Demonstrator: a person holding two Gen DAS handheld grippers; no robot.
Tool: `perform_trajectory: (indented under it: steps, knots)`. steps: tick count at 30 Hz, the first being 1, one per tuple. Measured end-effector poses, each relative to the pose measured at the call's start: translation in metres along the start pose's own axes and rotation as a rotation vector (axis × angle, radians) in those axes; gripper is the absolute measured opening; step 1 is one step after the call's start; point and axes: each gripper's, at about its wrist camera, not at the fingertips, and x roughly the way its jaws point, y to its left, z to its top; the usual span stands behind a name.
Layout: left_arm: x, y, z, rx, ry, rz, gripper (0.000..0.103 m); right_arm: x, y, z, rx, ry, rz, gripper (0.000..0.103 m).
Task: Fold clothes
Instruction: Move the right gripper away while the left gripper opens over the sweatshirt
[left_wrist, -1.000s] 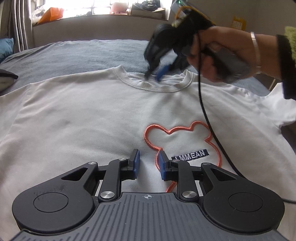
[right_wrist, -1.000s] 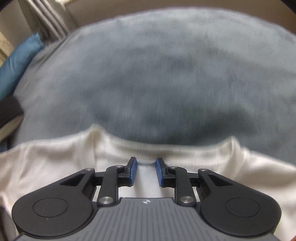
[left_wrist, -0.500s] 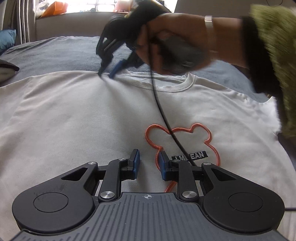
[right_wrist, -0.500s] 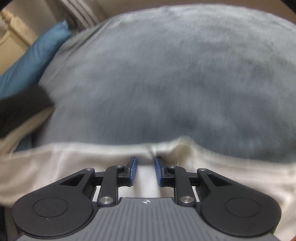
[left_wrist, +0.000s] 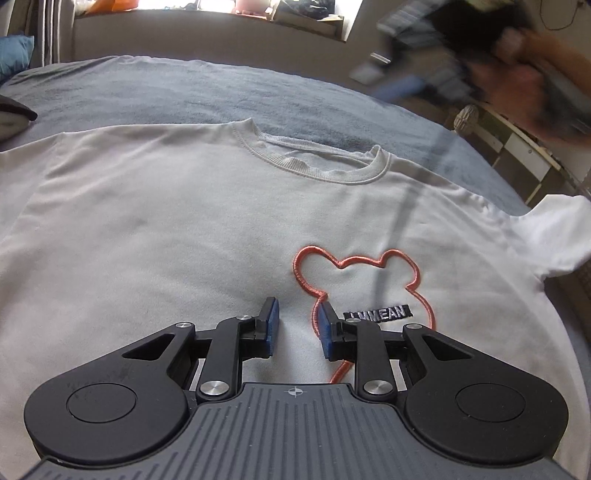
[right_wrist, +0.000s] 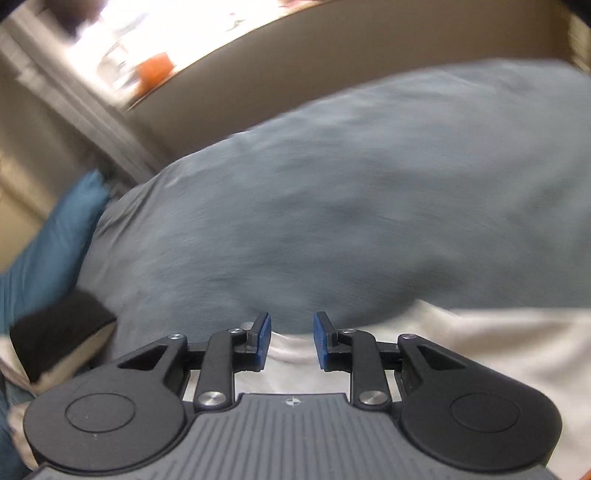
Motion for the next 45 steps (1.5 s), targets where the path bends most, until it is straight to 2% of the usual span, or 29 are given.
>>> perform_trajectory:
  steps: [6,8,11,15,16,19,22,25,30,33,36,37,38,39,42,45]
  knots:
    - [0.0,-0.008,-0.001,0.033,0.0,0.037,0.025,0.005,-0.09,-0.015,0.143,0.097,-0.146,0.032]
    - [0.0,-0.01,-0.002,0.042,-0.002,0.048,0.025,0.024,-0.108,-0.01,0.158,0.065,-0.17,0.03]
    - [-0.001,-0.012,-0.004,0.054,-0.007,0.06,0.025,0.032,-0.122,0.008,0.225,-0.063,-0.15,0.031]
    - [-0.001,-0.014,-0.005,0.068,-0.012,0.069,0.025,0.015,-0.125,0.02,0.248,-0.138,-0.222,0.031]
    - [-0.001,-0.013,-0.004,0.068,-0.009,0.066,0.025,0.005,-0.127,0.018,0.253,-0.155,-0.214,0.031]
    - [-0.001,-0.01,-0.001,0.06,-0.001,0.052,0.026,-0.039,-0.135,0.001,0.289,-0.202,-0.111,0.031]
    - [-0.006,-0.009,0.001,0.048,0.001,0.059,0.026,-0.091,-0.141,-0.029,0.314,-0.201,-0.013,0.032]
    - [-0.015,-0.009,0.002,0.043,0.0,0.083,0.031,-0.133,-0.142,-0.068,0.299,-0.148,0.048,0.032]
    - [-0.041,-0.011,-0.002,0.073,0.058,0.063,0.033,-0.176,-0.124,-0.134,0.153,-0.038,0.126,0.035]
    - [-0.055,-0.014,-0.012,0.078,0.119,0.027,0.034,-0.166,-0.125,-0.176,0.163,0.033,0.12,0.037]
    - [-0.067,-0.012,-0.031,0.075,0.183,-0.021,0.034,-0.14,-0.146,-0.218,0.219,0.068,0.1,0.037]
    - [-0.073,-0.01,-0.04,0.078,0.212,-0.036,0.034,-0.139,-0.157,-0.232,0.231,0.055,0.093,0.036]
    - [-0.08,-0.007,-0.049,0.088,0.232,-0.046,0.034,-0.141,-0.169,-0.246,0.245,0.038,0.089,0.03]
    - [-0.088,-0.003,-0.058,0.1,0.249,-0.053,0.034,-0.142,-0.18,-0.26,0.258,0.021,0.086,0.029]
    - [-0.116,0.015,-0.086,0.123,0.3,-0.04,0.034,-0.177,-0.215,-0.296,0.325,-0.036,0.066,0.029]
    - [-0.146,0.036,-0.107,0.12,0.344,-0.016,0.034,-0.204,-0.214,-0.308,0.275,-0.07,-0.038,0.024]
